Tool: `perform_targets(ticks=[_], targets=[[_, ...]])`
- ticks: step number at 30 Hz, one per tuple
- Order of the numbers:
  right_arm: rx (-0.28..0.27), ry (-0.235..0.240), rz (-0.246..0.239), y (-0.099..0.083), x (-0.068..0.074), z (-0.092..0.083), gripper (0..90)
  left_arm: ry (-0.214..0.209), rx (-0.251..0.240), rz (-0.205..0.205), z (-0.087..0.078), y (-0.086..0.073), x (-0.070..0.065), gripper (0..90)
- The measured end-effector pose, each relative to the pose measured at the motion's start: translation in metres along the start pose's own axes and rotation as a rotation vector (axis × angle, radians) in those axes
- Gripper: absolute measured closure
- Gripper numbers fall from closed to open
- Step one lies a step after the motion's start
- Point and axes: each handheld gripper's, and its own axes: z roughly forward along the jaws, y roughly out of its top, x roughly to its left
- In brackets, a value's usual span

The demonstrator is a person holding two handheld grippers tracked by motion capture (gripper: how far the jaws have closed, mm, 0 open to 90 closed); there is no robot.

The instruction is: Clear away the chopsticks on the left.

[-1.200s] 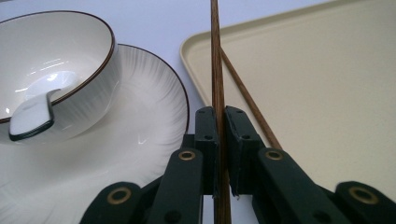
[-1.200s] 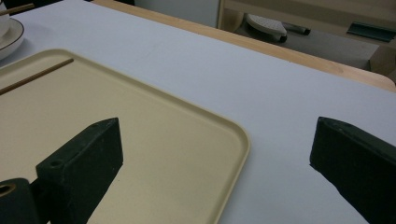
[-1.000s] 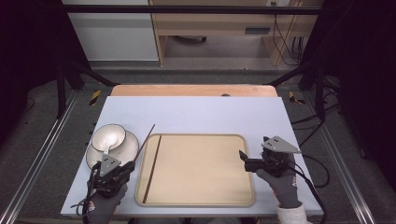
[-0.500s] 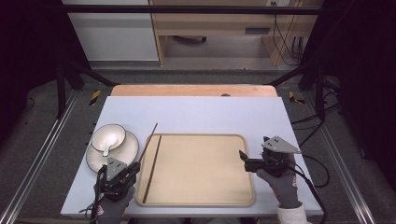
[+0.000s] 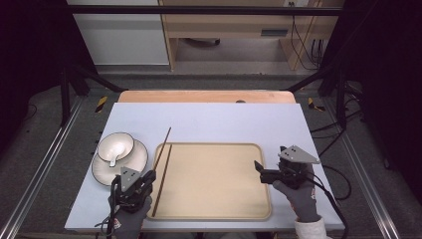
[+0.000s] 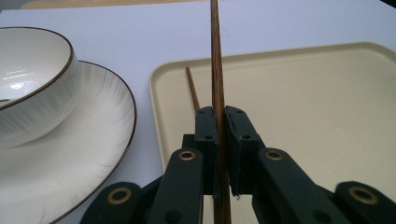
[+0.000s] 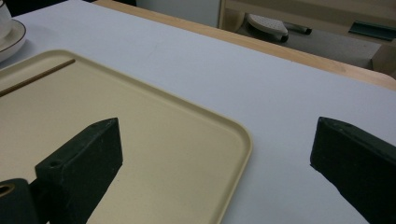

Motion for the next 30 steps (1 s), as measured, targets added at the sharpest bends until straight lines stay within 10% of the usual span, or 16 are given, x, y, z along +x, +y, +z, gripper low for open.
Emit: perform_targets(ticks=[30], targets=[[-0.002, -0.002, -0.001, 0.001, 0.000, -0.001, 2.9, 0.017, 0.043, -0.037, 0.038, -0.036, -0.032, 83.9]])
